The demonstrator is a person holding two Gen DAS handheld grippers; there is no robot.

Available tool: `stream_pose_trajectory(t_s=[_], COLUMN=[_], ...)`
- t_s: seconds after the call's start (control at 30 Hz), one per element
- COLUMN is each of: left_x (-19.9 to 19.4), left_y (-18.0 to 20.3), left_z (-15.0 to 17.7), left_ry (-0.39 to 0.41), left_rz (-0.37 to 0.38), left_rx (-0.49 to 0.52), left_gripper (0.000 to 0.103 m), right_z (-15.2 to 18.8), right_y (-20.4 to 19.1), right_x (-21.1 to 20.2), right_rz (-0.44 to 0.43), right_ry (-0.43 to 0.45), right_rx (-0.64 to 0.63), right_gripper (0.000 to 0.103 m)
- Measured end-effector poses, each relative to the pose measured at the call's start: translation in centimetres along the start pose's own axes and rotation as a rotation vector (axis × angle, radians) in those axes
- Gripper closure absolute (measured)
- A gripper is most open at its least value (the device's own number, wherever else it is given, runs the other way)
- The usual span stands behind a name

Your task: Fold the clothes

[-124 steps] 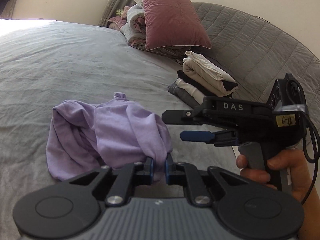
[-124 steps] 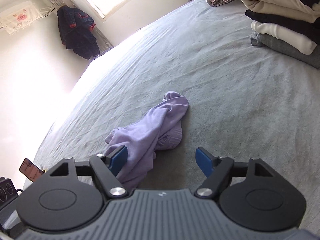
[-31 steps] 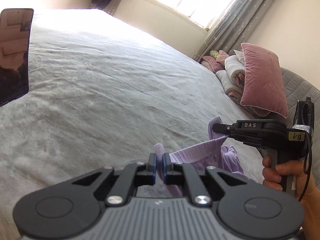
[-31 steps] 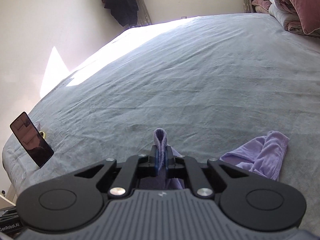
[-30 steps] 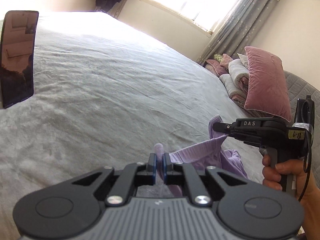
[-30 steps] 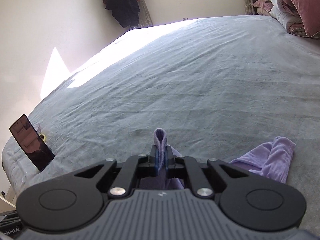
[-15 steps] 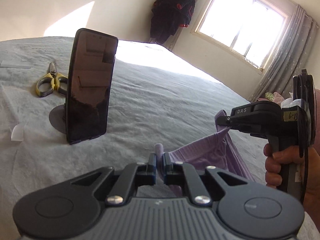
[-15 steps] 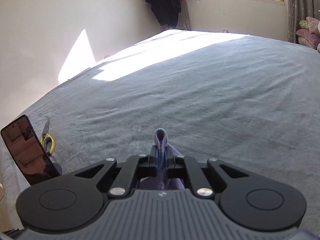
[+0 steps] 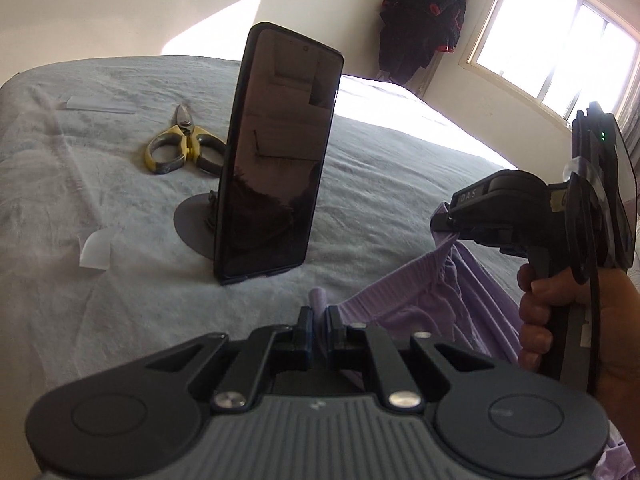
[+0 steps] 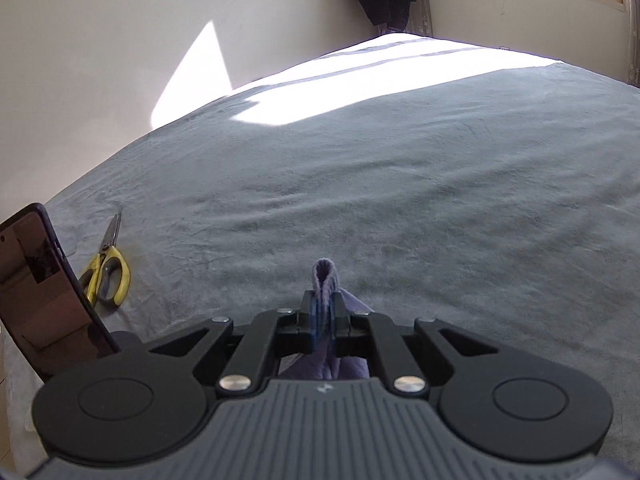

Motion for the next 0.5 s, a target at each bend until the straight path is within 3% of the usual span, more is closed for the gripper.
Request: stream_pose_trajectory(t_s=[0.13,0.2,0.3,0.33,0.37,0.4,0.5], left_x=[0.2,0.4,0.4,0.3,0.3,0.1,-0.2], left_y=[-0.1,0.0,0.1,0.1,0.2,0.1,0.1], left_z=[0.1,0.2,0.2,0.2,0.2,0.2,0.2], left_ry=[-0.014,-0.018,-0.029,-0.036,-0.042,-0.045,-0.047], left_rz=[-0.005,-0.009,0.008,0.024,0.036,0.04,0.034], left_rx=[-0.004,-0.002,-0.011,-0.023,-0.036,-0.047,-0.055], left_gripper=[0.097,0.095,0.079,0.07,0.064,0.063,0.059], right_z=[0.8,0.6,0.2,0.1,0.0,-0.1,0.0], right_y=[0.3,0.4,0.7,0.9,1.2,1.7,3.0], right_x=[0.9,0.6,-0.8,-1.5,-2.2,-3.1,-5.4], right_rz=[0.004,-0.015,-0.03,-0.033,-0.033,-0.032,-0.007], right_ry=[-0.022,-0.022,-0.017,-0.013,-0.007,0.004,0.014], right_rx=[0.003,0.028,0.059,0.068,0.075,0.078,0.054], right_gripper=[0.094,0.088,0.085,0.078,0.06,0.052,0.049])
Point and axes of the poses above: each gripper's, at about its wrist camera, not at the fingertips, and x roughly the way its jaws point, y to its right, z to its underside, the point moved 7 cm from there along x, roughly the way its jaws point, and after that the axes turned 6 degrees about -z, right-handed, at the moved point
